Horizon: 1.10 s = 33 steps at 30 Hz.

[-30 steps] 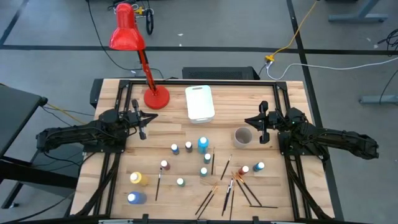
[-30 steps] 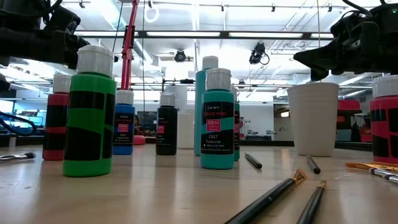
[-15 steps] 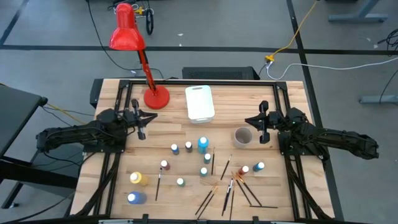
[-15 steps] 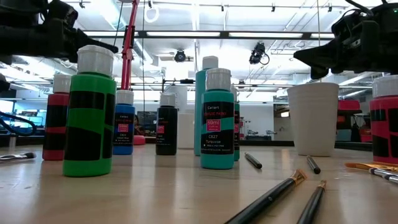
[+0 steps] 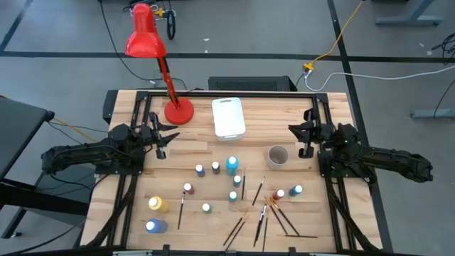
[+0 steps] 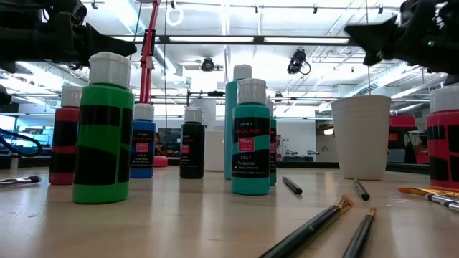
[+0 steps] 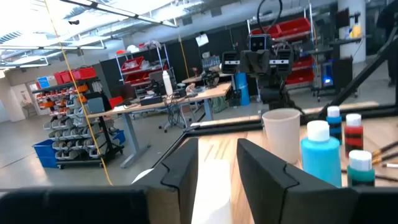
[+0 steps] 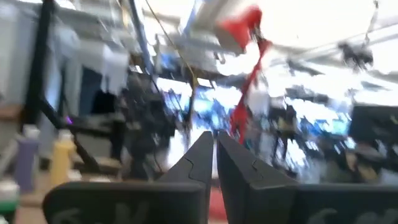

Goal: Pick & Place Paint Supplies
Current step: Put the large light blue paint bottle into the white bin

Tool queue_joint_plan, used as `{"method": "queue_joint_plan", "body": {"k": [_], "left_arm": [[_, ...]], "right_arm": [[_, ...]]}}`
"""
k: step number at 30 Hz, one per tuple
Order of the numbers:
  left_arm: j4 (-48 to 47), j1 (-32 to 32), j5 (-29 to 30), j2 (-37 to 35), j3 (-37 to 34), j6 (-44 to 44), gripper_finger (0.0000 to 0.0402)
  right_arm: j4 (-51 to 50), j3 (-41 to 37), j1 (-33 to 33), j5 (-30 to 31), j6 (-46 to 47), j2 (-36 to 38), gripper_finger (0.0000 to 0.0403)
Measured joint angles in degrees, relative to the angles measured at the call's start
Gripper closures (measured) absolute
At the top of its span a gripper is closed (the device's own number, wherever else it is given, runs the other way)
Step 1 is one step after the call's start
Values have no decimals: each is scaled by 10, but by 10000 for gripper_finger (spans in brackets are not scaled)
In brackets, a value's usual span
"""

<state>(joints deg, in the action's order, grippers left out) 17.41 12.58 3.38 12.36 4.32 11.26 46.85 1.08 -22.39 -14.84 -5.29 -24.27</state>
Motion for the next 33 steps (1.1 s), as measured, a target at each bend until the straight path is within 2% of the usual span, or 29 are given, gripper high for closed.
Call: {"method": "queue_joint_plan", "body": {"k": [3,8,11,15,21,27,33], "left_arm": [[5,0,0,0,0,-10,271],[5,0,-6,0,0,-34,271],[14,0,-51,0,0,-76,271],[85,0,-106,3,0,-89,271],[212,0,-138,18,1,-47,271],[212,0,-181,30,22,-64,271],[207,0,-181,42,26,-50,271]], "right_arm": [[32,0,3,-38,15,-7,363],[86,0,19,-39,50,-29,309],[110,0,34,-38,68,-53,278],[139,16,59,-9,81,-97,257],[120,119,112,-36,79,-203,259],[39,244,165,-51,65,-352,265],[-43,362,191,-51,25,-507,246]]}}
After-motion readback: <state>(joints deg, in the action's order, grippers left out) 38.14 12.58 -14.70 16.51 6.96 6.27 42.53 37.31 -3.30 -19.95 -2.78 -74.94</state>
